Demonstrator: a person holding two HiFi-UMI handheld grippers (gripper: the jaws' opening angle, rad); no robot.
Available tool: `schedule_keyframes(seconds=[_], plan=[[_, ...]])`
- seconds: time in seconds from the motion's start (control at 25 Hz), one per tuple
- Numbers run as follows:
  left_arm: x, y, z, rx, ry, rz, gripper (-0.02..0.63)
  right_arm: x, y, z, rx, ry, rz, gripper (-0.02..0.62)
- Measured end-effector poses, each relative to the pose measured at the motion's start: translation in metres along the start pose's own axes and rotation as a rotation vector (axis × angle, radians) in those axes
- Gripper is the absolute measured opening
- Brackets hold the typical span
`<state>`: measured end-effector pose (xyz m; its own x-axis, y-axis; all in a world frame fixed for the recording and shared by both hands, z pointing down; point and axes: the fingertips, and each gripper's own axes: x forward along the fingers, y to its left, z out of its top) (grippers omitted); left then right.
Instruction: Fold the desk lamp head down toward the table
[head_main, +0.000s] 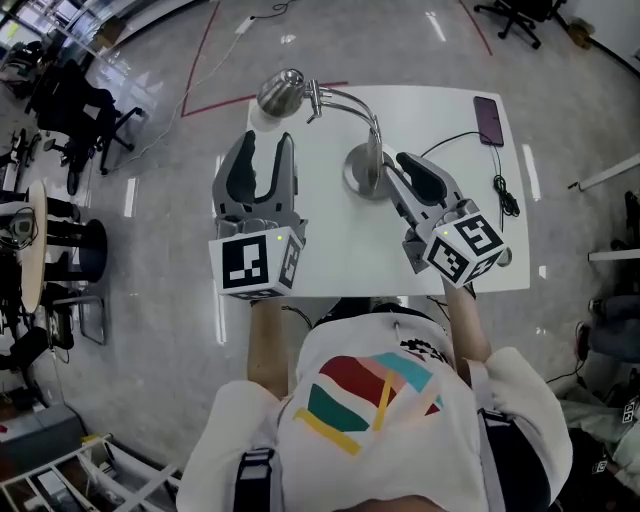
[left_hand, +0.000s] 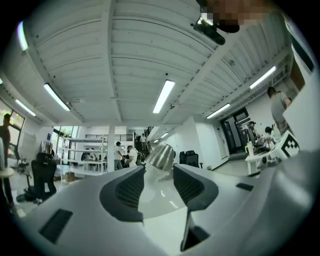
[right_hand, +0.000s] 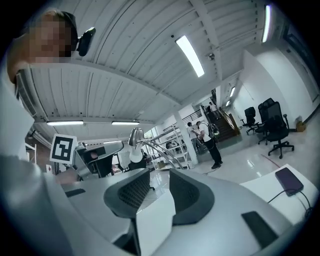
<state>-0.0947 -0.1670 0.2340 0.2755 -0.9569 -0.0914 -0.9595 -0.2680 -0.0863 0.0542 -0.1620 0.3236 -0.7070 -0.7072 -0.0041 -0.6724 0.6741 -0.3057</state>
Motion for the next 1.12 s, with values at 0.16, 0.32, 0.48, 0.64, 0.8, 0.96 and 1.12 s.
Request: schedule_keyframes(seconds=[0.16,0.32,0.48,0.64,0.8,0.96,1.12], plan=[[0.019,0.012,-0.005,0.088,0.035,-0.041,0.198,0.023,-0.006,0.004,0.001,-0.013,0.003,0.104],[0.023,0.021,-0.016,0.105,0.057,-0.067,0.198,0.04,-0.014,0.0,-0.011,0.0,-0.018,0.104],[0.029,0.021,-0.026,0.17,0.095,-0.1,0.198,0.048,-0.022,-0.011,0.012,0.048,-0.051,0.104],[0.036,0.017,-0.022,0.296,0.057,-0.097,0.198,0.053,-0.03,-0.017,0.031,0.069,-0.068,0.104],[0.04,0.015,-0.019,0.43,0.033,-0.124,0.198,0.062,-0.031,-0.025,0.011,0.094,-0.061,0.104],[0.045,0.014,-0.028,0.482,0.085,-0.173,0.197,0.069,-0.031,-0.03,0.0,0.124,-0.057,0.104],[0.051,0.015,-0.035,0.517,0.101,-0.163,0.196,0.073,-0.03,-0.032,0.011,0.124,-0.044,0.104]])
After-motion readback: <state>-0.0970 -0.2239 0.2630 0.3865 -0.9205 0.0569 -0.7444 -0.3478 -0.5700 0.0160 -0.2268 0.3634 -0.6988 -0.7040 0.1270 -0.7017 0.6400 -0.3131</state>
